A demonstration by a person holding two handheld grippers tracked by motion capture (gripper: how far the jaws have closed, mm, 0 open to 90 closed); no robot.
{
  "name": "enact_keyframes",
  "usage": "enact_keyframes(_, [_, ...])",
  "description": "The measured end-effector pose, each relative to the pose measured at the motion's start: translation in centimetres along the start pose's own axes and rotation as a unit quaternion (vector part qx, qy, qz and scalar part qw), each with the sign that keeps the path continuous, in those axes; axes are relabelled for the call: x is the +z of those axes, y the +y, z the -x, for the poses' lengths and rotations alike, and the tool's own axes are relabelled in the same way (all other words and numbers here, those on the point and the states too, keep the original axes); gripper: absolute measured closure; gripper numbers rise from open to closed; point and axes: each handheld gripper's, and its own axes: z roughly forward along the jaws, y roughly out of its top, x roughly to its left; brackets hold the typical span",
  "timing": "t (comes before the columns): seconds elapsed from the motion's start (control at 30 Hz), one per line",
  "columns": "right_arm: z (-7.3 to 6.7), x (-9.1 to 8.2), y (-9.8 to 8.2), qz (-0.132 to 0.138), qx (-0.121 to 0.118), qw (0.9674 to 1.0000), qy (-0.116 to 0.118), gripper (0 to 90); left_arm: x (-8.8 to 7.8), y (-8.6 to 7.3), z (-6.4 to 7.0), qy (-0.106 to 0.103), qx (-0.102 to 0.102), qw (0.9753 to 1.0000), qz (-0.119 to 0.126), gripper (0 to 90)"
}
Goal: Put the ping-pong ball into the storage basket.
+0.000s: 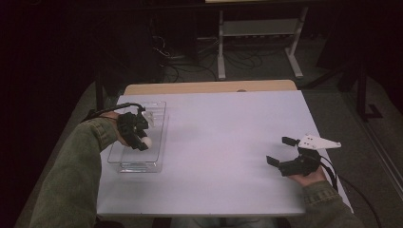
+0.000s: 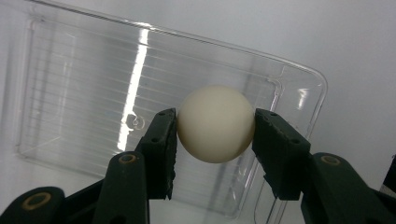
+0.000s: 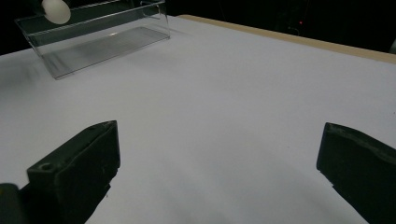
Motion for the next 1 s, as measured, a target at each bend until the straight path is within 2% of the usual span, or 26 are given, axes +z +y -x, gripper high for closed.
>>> enact_keyframes(0.4, [0.0,0.0,0.0,0.000,-0.001,1.0000,0.001,0.0,2.0,-0.4,0.1,-0.015,-0.005,0.9999,0.001,50.4])
enact_keyframes(0.6, [0.0,0.0,0.0,-0.001,-0.001,1.0000,0.002,0.0,2.9,-0.3,0.0,-0.021,-0.002,0.9998,-0.002,50.4])
enact_keyframes(0.83, [0.0,0.0,0.0,-0.003,-0.001,1.0000,0.002,0.0,3.9,-0.1,-0.1,-0.026,0.002,0.9995,-0.016,50.4])
enact_keyframes(1.0, [0.0,0.0,0.0,-0.003,-0.001,1.0000,0.002,0.0,4.7,0.2,0.0,-0.034,0.003,0.9993,-0.014,50.3])
